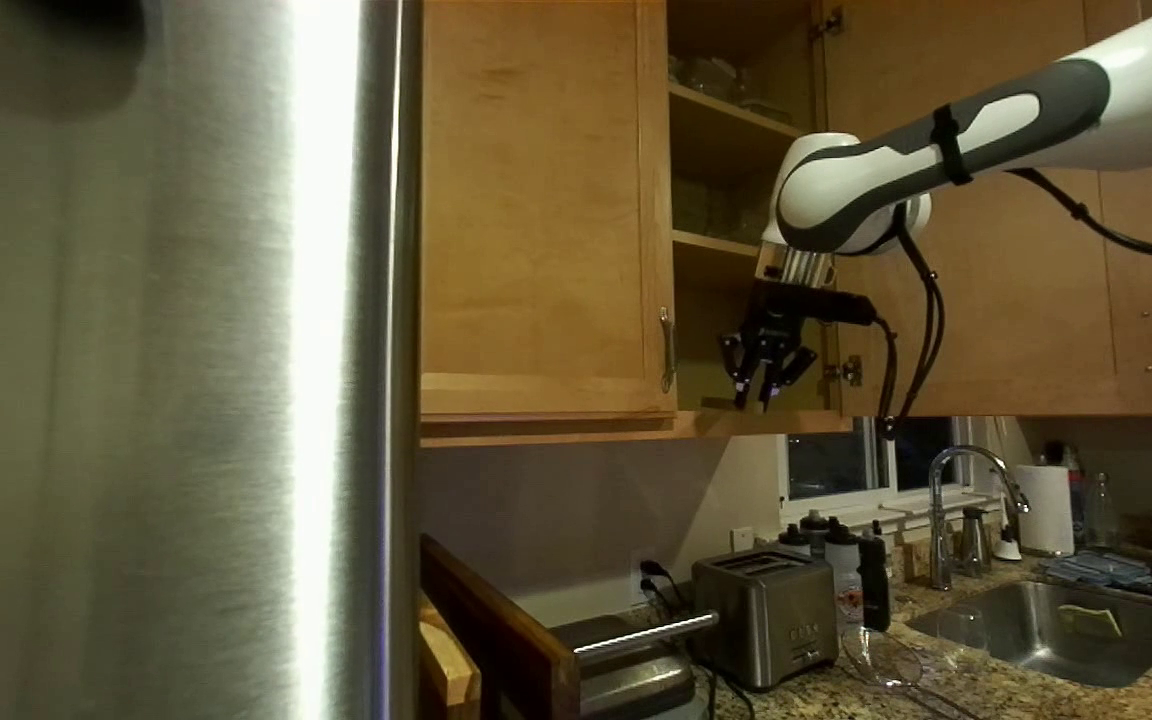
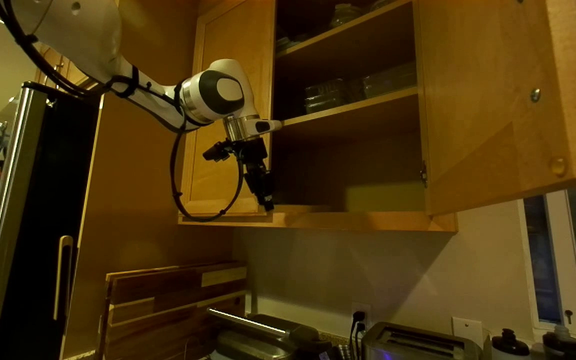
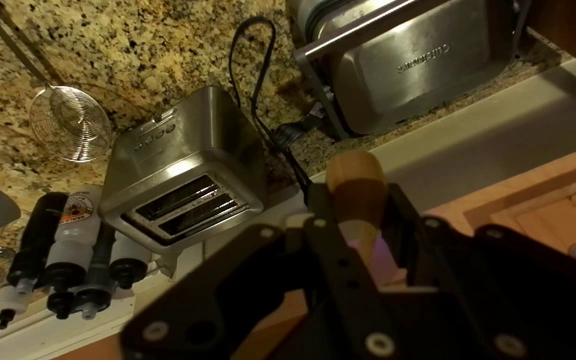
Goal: Remove the fridge magnet from the bottom shelf of the open overhead cabinet, put the magnet on the left side of the fridge, and then close the cabinet door
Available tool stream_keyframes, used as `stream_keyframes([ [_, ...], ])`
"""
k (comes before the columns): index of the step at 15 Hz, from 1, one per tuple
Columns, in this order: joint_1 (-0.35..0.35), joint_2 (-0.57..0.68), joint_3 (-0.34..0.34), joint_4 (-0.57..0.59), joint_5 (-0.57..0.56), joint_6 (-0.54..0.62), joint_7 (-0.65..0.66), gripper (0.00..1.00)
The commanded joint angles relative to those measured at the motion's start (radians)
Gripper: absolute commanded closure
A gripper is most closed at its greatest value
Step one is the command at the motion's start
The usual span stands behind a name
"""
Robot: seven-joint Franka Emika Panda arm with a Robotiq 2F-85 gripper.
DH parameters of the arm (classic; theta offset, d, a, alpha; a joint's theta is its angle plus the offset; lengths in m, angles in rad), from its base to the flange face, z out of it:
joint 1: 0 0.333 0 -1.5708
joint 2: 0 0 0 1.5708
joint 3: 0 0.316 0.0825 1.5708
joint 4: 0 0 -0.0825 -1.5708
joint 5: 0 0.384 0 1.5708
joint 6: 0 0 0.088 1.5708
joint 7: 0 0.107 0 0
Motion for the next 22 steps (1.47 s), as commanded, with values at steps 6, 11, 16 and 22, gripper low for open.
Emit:
stream_keyframes([
  [6,-0.006,0.002,0.004,0.004,0.002,-0.004,-0.002,0.71],
  [11,-0.008,-0.072,0.007,-0.097,0.010,-0.004,0.030,0.93],
  [16,-0.001,-0.188,0.008,-0.255,0.067,-0.002,0.007,0.93],
  [22,0.022,-0.296,0.027,-0.397,0.171,-0.067,-0.046,0.93],
])
